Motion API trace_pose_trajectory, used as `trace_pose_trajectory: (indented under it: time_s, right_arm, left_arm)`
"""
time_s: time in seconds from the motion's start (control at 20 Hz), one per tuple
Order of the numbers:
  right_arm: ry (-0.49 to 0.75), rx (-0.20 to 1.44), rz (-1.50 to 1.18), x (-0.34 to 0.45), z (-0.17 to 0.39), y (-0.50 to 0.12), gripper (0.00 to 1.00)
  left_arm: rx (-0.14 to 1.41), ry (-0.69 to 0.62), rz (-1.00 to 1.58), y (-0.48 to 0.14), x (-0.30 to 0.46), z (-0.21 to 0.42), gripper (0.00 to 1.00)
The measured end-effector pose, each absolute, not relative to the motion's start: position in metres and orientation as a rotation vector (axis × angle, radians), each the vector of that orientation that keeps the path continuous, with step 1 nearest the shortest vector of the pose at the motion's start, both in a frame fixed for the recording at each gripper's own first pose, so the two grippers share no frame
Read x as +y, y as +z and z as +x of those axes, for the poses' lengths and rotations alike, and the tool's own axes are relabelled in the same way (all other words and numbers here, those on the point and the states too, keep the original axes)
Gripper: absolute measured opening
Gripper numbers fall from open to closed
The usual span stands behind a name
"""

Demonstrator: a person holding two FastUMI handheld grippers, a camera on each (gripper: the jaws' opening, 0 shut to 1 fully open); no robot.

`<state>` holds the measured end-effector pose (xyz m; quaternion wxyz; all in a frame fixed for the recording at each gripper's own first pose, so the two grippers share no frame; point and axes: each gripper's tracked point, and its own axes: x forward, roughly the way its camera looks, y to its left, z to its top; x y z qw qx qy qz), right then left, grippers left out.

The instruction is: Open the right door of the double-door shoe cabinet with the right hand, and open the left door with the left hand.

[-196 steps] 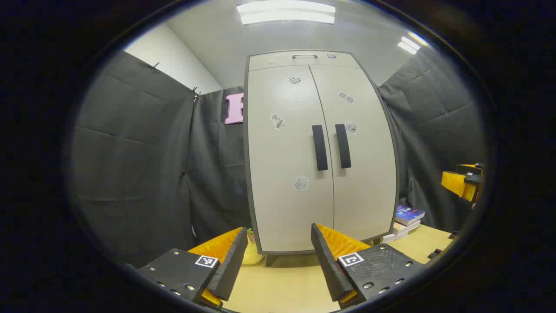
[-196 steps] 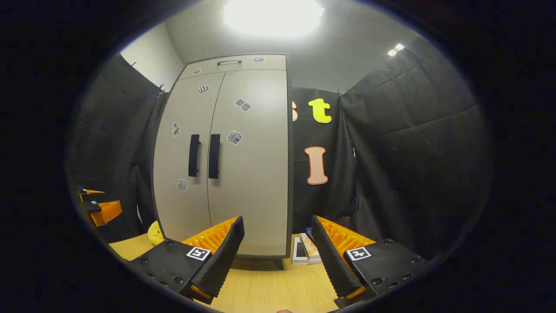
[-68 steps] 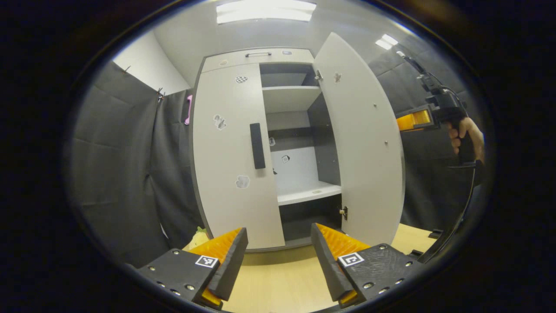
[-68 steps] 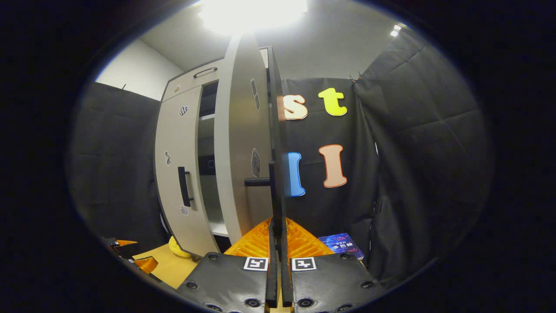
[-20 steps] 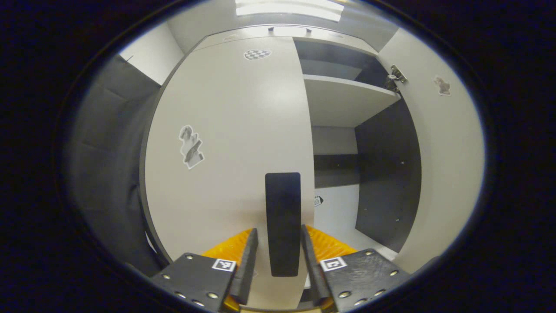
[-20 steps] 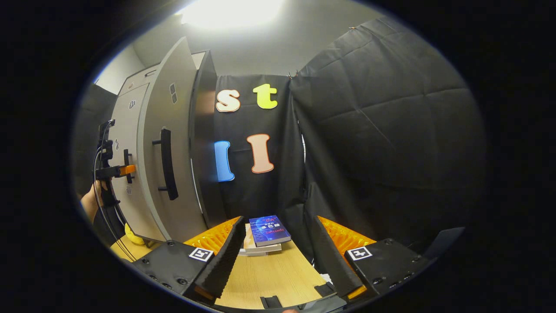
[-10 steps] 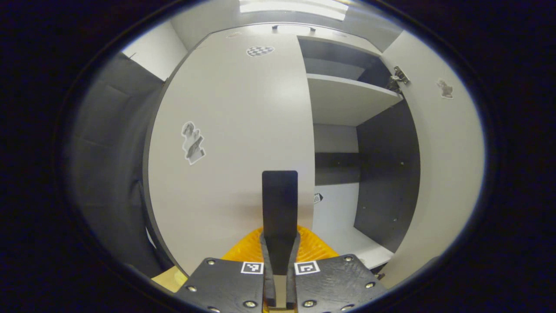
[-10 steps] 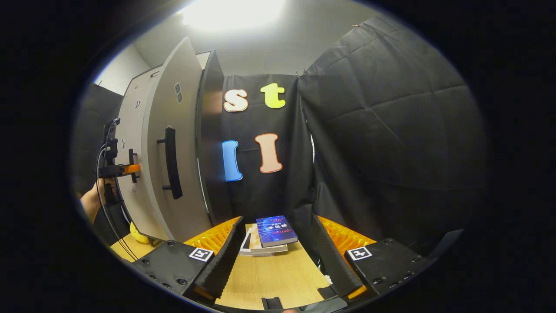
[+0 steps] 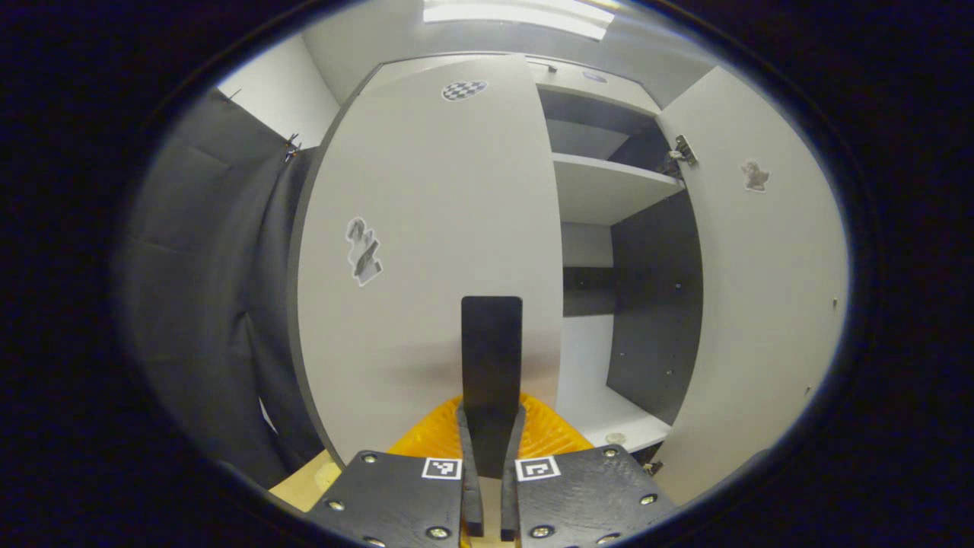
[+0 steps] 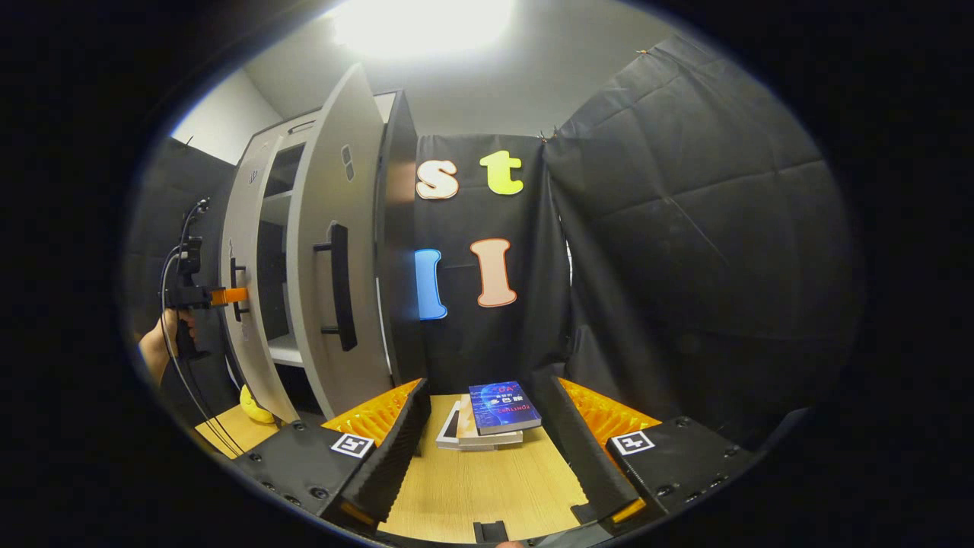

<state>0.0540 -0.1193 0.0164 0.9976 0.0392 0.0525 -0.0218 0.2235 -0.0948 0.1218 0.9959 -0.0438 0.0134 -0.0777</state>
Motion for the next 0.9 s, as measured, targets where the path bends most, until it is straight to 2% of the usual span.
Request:
trace_pose_trajectory:
  time_s: [0.05, 0.1, 0.15, 0.2, 0.25, 0.3, 0.4, 0.45, 0.6, 0.65, 0.9]
  right_arm:
    - [-0.043, 0.103, 0.079, -0.112, 0.051, 0.019, 0.97]
    - [-0.037, 0.102, 0.083, -0.104, 0.047, 0.021, 0.92]
    - [-0.028, 0.106, 0.085, -0.095, 0.045, 0.021, 0.97]
    - [-0.024, 0.109, 0.08, -0.088, 0.041, 0.021, 0.97]
    - [-0.028, 0.109, 0.072, -0.084, 0.038, 0.022, 0.92]
    - [-0.032, 0.106, 0.07, -0.079, 0.035, 0.025, 0.97]
    - [-0.018, 0.104, 0.081, -0.063, 0.029, 0.028, 0.97]
    - [-0.01, 0.104, 0.082, -0.056, 0.026, 0.029, 0.92]
    - [0.001, 0.097, 0.069, -0.041, 0.019, 0.036, 0.92]
    - [0.005, 0.096, 0.065, -0.035, 0.017, 0.038, 0.97]
    - [0.026, 0.103, 0.053, -0.012, 0.004, 0.039, 0.97]
  left_arm:
    - [0.017, -0.163, -0.09, 0.124, -0.093, 0.22, 0.09]
    - [0.016, -0.171, -0.091, 0.124, -0.091, 0.214, 0.09]
    - [0.016, -0.18, -0.094, 0.125, -0.086, 0.209, 0.11]
    - [0.017, -0.188, -0.094, 0.125, -0.081, 0.2, 0.11]
    - [0.022, -0.196, -0.098, 0.124, -0.077, 0.195, 0.09]
    - [0.025, -0.203, -0.098, 0.124, -0.074, 0.191, 0.09]
    - [0.03, -0.217, -0.101, 0.125, -0.067, 0.184, 0.09]
    - [0.029, -0.225, -0.101, 0.125, -0.063, 0.179, 0.09]
    - [0.027, -0.237, -0.112, 0.124, -0.046, 0.163, 0.09]
    - [0.027, -0.239, -0.115, 0.124, -0.04, 0.159, 0.11]
    - [0.031, -0.256, -0.116, 0.124, -0.015, 0.143, 0.09]
